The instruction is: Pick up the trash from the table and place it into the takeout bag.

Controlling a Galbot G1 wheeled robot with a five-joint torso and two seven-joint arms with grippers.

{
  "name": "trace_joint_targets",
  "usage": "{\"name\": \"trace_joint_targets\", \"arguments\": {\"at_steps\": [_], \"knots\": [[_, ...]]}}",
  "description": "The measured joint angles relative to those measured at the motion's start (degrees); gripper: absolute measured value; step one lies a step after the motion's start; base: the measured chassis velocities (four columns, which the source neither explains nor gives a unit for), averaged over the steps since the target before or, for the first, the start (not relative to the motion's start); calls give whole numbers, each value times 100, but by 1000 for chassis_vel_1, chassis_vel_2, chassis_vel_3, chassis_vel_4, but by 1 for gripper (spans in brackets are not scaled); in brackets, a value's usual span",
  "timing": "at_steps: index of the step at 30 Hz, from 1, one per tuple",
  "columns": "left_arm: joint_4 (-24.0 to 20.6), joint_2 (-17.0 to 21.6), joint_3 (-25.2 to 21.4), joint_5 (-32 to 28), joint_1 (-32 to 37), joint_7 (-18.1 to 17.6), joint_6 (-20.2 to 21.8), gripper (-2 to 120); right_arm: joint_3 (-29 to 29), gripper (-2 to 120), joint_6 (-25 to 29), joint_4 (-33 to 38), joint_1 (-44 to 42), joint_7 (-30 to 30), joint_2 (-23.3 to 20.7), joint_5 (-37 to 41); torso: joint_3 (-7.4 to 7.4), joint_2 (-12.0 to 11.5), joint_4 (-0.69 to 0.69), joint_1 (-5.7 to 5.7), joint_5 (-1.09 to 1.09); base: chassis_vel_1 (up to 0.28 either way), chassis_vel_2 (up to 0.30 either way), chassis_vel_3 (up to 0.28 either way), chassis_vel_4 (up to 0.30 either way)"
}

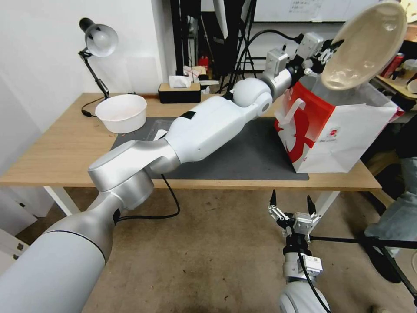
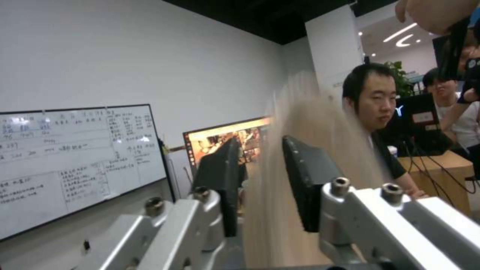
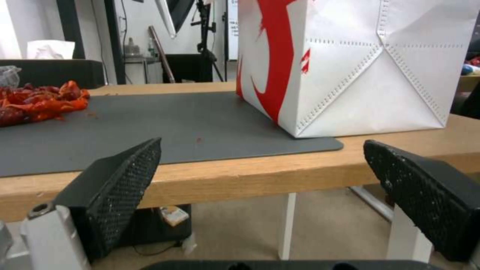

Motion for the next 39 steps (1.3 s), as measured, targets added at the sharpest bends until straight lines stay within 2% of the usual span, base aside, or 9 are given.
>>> {"name": "trace_joint_targets", "arguments": {"at_steps": [6, 9, 10, 13, 15, 18, 22, 27, 39], "knots": [[-88, 10, -8, 1, 55, -42, 5, 44, -18, 100, 1, -8, 11, 0, 22, -1, 0, 1, 0, 0, 0, 0, 0, 0, 0], [-257, 83, -97, -27, 137, -135, 0, 61, -20, 100, 1, -8, 5, 1, 28, -9, 0, 1, -2, 0, 0, 0, 0, 0, 0], [-257, 83, -97, -27, 137, -135, 0, 61, -20, 100, 1, -8, 5, 1, 28, -9, 0, 1, -2, 0, 0, 0, 0, 0, 0], [-659, 401, -238, -166, 303, -352, 74, 76, -15, 100, 1, 6, -9, 1, 23, -19, 0, 1, -1, 0, -1, 0, 0, 0, 0], [-751, 517, -264, -201, 359, -400, 92, 79, -14, 100, 1, 6, -10, 2, 25, -22, 0, 1, 0, -1, -1, 0, 0, 0, 0], [-958, 905, -403, -244, 588, -492, 121, 94, -15, 100, 1, 6, -25, 5, 40, -37, 0, 1, 1, 0, -2, 0, 0, 0, 0], [-1205, 1269, -606, -313, 863, -582, 169, 100, -9, 100, 1, 9, -43, 11, 54, -53, 0, 1, 0, 0, -2, 0, 0, 0, 0], [-1429, 1604, -775, -339, 1138, -633, 200, 100, -6, 100, 1, 14, -49, 15, 55, -71, 0, 1, 0, 0, -2, 0, 0, 0, 0], [-2392, 2731, -1459, -335, 2195, -820, 341, 100, -72, 100, -11, -2, -28, 17, 84, -121, 0, 1, -2, 0, -1, 0, 0, 0, 0]]}}
